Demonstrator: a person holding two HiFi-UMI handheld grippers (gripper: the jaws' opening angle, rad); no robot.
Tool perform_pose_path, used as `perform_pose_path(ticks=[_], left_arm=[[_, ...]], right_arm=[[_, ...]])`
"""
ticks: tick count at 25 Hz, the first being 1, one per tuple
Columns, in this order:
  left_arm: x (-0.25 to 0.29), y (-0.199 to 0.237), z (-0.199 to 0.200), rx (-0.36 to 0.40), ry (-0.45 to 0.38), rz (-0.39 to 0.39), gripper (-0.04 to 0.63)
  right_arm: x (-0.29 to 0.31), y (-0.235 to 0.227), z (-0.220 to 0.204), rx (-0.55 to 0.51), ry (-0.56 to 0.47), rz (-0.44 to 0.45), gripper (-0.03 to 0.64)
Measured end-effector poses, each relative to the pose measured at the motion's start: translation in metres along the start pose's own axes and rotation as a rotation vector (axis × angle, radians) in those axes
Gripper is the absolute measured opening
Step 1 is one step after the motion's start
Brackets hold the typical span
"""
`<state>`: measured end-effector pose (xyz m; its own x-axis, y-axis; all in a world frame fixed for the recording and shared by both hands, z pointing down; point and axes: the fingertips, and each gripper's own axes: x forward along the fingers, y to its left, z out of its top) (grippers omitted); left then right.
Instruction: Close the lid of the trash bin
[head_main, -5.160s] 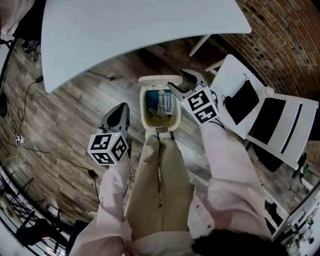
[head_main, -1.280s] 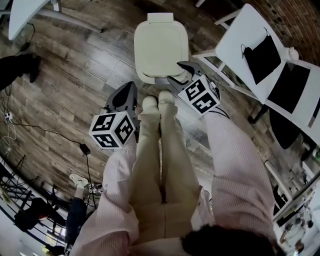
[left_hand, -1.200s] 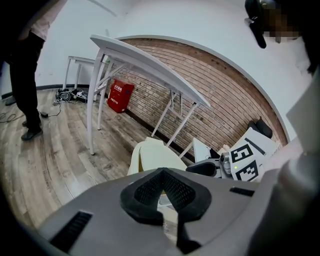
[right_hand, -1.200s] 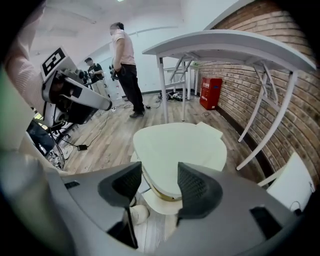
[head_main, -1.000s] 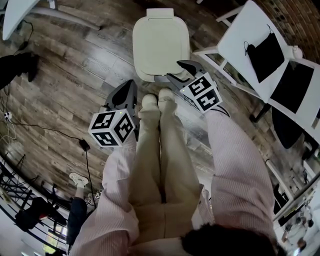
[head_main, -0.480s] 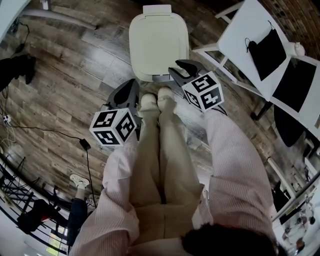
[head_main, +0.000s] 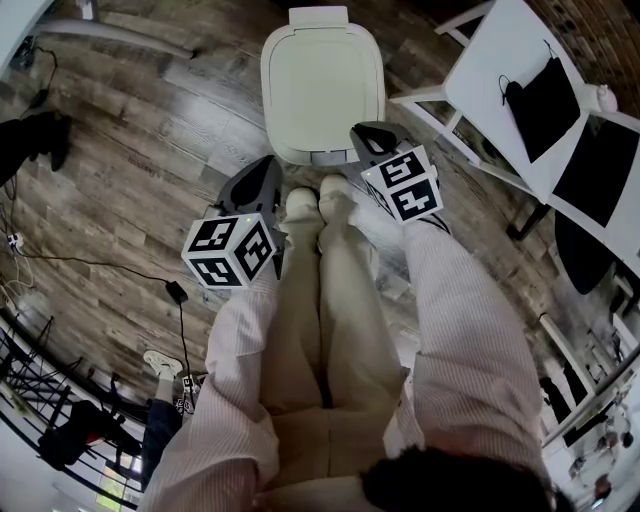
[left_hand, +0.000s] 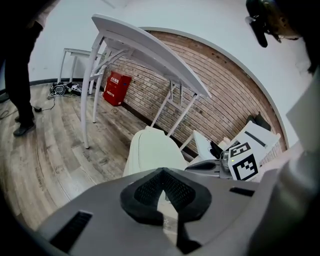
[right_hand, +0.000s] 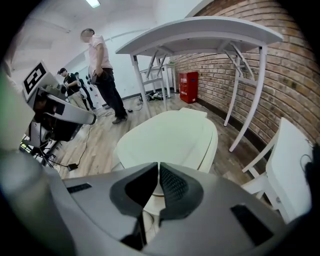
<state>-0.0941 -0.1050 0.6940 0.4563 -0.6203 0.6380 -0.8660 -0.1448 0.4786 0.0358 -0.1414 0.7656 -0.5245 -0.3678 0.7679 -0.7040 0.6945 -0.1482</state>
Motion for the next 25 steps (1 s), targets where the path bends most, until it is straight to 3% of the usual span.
perform_pose_path(ticks=[15,21,25], left_arm=[[0.0050,0.0049,-0.0031,-0.009,0.007,-0.006,-0.008],[0.0029,0.0046,-0.0028,-0.014,0.009,-0.002,-0.008],[0.0036,0.0002,-0.0024,-0.013,0.012,-0.006,-0.008]], right_arm=[[0.0061,0.0040,-0.0058,-0.061,0.110,-0.064,0.009],[0.0086,0.0050,-0.0005,-0.078,0.235,-0.073,0.009],[0.0103,0.0042,-0.0033,-0.071,0.261,-0.082,0.009]])
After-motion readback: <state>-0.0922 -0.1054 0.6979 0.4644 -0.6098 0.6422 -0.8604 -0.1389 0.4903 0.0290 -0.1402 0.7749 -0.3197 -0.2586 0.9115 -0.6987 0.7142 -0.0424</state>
